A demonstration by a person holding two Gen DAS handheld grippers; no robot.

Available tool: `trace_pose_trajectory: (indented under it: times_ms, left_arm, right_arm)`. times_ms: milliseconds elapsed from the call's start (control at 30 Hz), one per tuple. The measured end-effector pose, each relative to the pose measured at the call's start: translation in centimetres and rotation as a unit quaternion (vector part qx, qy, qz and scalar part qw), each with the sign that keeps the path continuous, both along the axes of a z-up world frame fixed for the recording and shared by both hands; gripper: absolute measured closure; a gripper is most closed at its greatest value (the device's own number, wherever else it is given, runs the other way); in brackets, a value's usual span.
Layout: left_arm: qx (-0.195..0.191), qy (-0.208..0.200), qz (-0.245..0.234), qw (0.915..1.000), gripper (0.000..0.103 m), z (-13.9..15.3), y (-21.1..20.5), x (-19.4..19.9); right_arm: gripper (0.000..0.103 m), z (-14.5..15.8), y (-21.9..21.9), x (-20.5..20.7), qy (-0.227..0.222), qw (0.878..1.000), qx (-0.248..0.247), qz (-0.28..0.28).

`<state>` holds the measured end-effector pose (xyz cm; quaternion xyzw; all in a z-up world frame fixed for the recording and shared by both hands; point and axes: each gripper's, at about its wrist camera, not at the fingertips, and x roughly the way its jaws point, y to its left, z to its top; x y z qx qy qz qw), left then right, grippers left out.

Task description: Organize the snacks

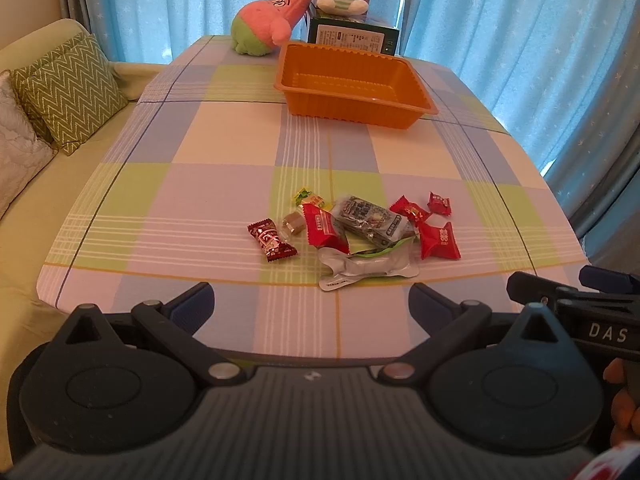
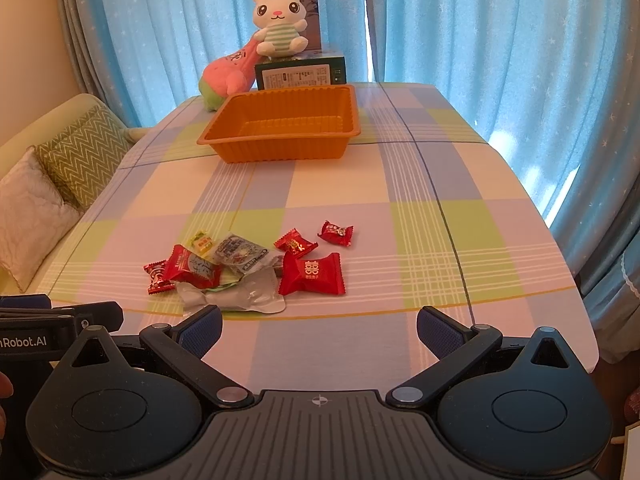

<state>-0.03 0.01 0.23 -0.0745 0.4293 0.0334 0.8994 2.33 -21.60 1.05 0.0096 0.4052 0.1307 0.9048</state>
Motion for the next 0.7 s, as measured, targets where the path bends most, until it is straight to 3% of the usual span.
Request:
trace_pose_trajectory:
  times_ms: [700]
  left_arm:
    - [0.001, 0.0, -0.003, 1.0, 0.0, 0.06, -0.05, 0.05]
  right_arm:
    - [0.0, 0.12, -0.04, 0.15, -0.002, 1.0, -0.002, 0.0]
